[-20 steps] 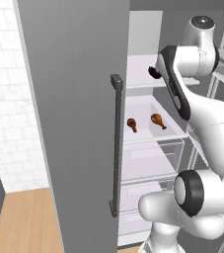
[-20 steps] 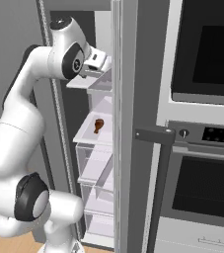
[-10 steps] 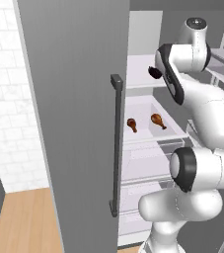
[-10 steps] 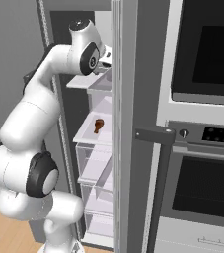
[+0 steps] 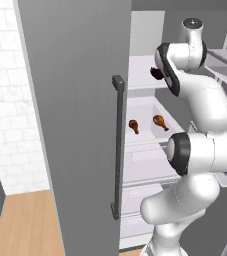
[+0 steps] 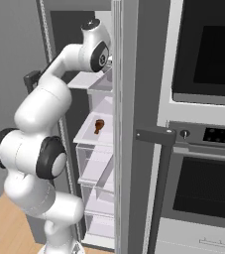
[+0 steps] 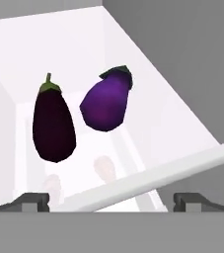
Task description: Place one eggplant and one chicken drumstick in each tupperware on the nearby counter, to pack two identical lunches.
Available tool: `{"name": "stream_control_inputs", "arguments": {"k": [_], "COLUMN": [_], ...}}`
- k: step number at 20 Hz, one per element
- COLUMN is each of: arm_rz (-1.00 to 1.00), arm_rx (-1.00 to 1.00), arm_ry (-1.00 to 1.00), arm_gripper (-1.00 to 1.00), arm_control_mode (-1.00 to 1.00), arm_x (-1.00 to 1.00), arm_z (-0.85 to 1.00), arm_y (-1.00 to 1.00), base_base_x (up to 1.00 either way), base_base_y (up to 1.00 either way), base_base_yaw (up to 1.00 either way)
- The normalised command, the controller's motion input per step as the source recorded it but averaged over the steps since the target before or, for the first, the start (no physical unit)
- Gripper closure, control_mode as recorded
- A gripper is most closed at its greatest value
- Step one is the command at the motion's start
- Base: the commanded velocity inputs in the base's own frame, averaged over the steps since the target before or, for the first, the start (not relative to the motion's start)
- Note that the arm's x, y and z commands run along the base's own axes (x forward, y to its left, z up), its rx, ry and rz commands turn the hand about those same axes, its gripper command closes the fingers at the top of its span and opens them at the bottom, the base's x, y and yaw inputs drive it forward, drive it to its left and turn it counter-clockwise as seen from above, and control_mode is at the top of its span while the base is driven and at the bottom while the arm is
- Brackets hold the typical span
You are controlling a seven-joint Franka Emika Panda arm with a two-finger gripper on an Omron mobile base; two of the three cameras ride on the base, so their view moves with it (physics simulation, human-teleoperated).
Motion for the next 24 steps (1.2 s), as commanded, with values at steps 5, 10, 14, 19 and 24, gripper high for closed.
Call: {"name": "stream_control_inputs", "arguments": {"k": [5, 10, 14, 19, 24], "arm_rz": [-0.13, -0.03, 0.00, 0.00, 0.00], "arm_rx": [0.00, 0.00, 0.00, 0.04, 0.02], "arm_ry": [0.00, 0.00, 0.07, -0.05, 0.00], "arm_gripper": [-1.00, -1.00, -1.00, -1.00, -1.00], "arm_control_mode": [-1.00, -1.00, -1.00, -1.00, -1.00], "arm_x": [0.38, 0.39, 0.41, 0.18, 0.15], "arm_z": [-0.18, -0.25, 0.00, 0.00, 0.00], "arm_y": [0.00, -0.04, -0.15, -0.31, -0.16], "base_base_x": [0.00, 0.00, 0.00, 0.00, 0.00], "base_base_y": [0.00, 0.00, 0.00, 0.00, 0.00], "base_base_yaw": [0.00, 0.00, 0.00, 0.00, 0.00]}}
